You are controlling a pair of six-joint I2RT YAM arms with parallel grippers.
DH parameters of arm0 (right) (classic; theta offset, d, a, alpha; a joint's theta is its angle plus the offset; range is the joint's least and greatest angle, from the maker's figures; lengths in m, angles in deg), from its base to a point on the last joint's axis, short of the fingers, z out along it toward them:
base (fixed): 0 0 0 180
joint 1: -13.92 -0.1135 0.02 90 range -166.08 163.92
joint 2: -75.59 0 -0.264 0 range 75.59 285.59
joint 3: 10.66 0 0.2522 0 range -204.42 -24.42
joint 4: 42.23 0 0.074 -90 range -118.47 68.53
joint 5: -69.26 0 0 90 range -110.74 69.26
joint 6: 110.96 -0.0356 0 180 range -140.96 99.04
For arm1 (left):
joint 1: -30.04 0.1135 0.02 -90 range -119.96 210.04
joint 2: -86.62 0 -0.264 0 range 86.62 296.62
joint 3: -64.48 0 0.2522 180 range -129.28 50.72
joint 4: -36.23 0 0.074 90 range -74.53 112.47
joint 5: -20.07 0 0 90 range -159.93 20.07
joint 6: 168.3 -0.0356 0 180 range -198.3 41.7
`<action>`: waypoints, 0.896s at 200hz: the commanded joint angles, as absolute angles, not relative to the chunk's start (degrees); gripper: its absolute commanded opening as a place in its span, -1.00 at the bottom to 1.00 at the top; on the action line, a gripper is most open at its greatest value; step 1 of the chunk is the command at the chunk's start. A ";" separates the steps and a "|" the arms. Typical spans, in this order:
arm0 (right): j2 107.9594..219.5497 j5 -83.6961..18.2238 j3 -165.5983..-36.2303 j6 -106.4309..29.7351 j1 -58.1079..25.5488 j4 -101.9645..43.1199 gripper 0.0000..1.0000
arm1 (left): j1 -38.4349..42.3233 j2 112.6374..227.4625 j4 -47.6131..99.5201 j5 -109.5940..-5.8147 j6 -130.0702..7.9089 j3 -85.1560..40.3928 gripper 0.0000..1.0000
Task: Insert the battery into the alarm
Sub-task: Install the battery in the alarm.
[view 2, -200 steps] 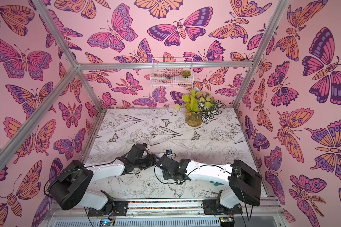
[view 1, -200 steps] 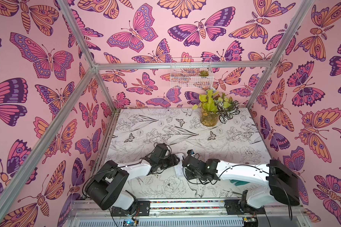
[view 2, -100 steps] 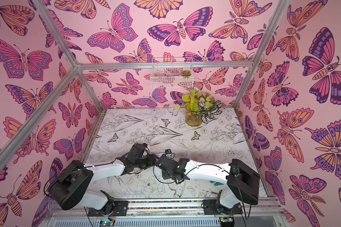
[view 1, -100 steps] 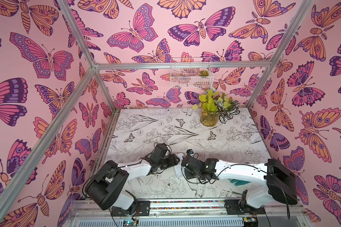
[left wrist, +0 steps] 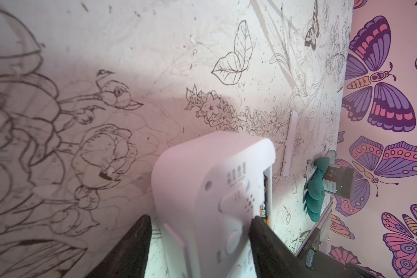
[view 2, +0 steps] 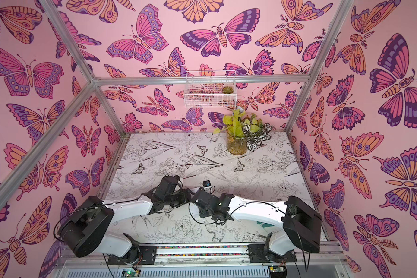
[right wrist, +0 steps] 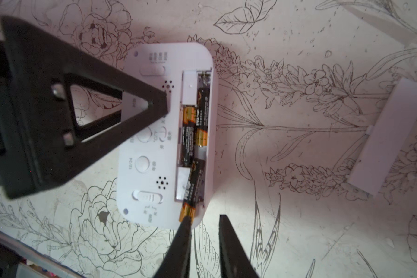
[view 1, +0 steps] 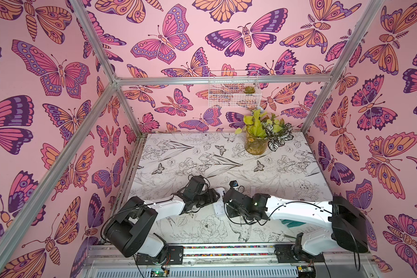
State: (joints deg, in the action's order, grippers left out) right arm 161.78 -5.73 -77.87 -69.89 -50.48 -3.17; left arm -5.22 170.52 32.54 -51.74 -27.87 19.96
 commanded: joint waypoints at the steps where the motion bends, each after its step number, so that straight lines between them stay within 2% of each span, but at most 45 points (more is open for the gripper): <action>1: 164.89 -5.51 -81.74 -68.11 -48.61 -2.72 -0.57 | -5.59 171.36 27.92 -52.44 -28.60 21.89 0.33; 111: 171.08 -7.50 -83.49 -67.98 -46.69 -3.45 -0.78 | -5.73 172.44 28.10 -52.09 -28.64 21.19 0.33; 179: 173.38 -8.23 -83.42 -69.28 -46.71 -4.78 -0.82 | -5.71 172.70 28.21 -52.00 -28.55 21.36 0.33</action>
